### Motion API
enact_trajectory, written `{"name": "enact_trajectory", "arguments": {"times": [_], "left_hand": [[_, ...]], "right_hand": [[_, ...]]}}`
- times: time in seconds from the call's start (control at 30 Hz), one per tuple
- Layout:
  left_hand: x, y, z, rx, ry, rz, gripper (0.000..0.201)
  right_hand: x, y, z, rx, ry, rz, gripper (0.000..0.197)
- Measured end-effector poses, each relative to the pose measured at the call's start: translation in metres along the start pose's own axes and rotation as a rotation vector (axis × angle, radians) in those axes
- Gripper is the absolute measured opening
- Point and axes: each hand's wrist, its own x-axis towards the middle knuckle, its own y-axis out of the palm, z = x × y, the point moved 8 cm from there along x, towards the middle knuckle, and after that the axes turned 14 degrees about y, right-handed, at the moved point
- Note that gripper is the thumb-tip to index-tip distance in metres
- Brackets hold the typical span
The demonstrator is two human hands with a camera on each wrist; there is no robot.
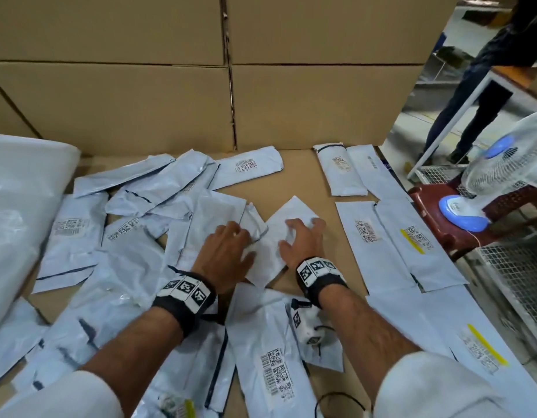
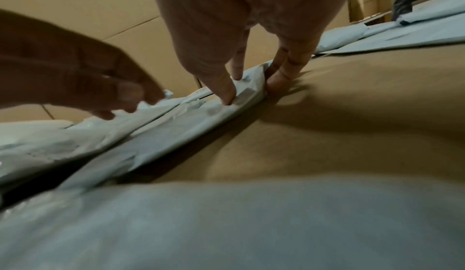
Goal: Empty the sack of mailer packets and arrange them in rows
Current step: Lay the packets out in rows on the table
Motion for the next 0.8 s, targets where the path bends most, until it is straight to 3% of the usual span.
{"name": "enact_trajectory", "arguments": {"times": [0.07,0.13,0.17,0.3,0.47,0.6,0.7,0.8], "left_hand": [[0.011,0.019,-0.023,-0.071,0.072,0.120,0.069],[0.019,0.038,-0.035,-0.034,0.049,0.235,0.098],[0.021,0.043,-0.038,0.003,0.032,0.250,0.103],[0.030,0.041,-0.042,0.037,-0.038,0.225,0.078],[0.042,0.028,-0.037,-0.089,-0.099,0.161,0.037],[0.041,0.017,-0.046,-0.231,-0.082,0.077,0.036],[0.033,0.018,-0.050,-0.328,-0.049,0.070,0.039],[0.022,0.024,-0.053,-0.359,0.005,0.139,0.061]], "right_hand": [[0.000,-0.003,0.002,-0.029,-0.011,-0.008,0.050],[0.001,-0.004,0.004,-0.085,-0.048,-0.003,0.050],[0.002,-0.004,0.003,-0.116,-0.071,0.009,0.051],[0.007,-0.007,-0.011,-0.146,-0.116,0.038,0.056],[0.008,-0.024,-0.027,0.067,-0.094,-0.025,0.062],[0.008,-0.017,-0.027,0.274,-0.029,0.078,0.077],[0.010,-0.007,-0.020,0.304,-0.013,0.193,0.076],[0.014,-0.010,-0.020,0.316,-0.012,0.167,0.072]]}}
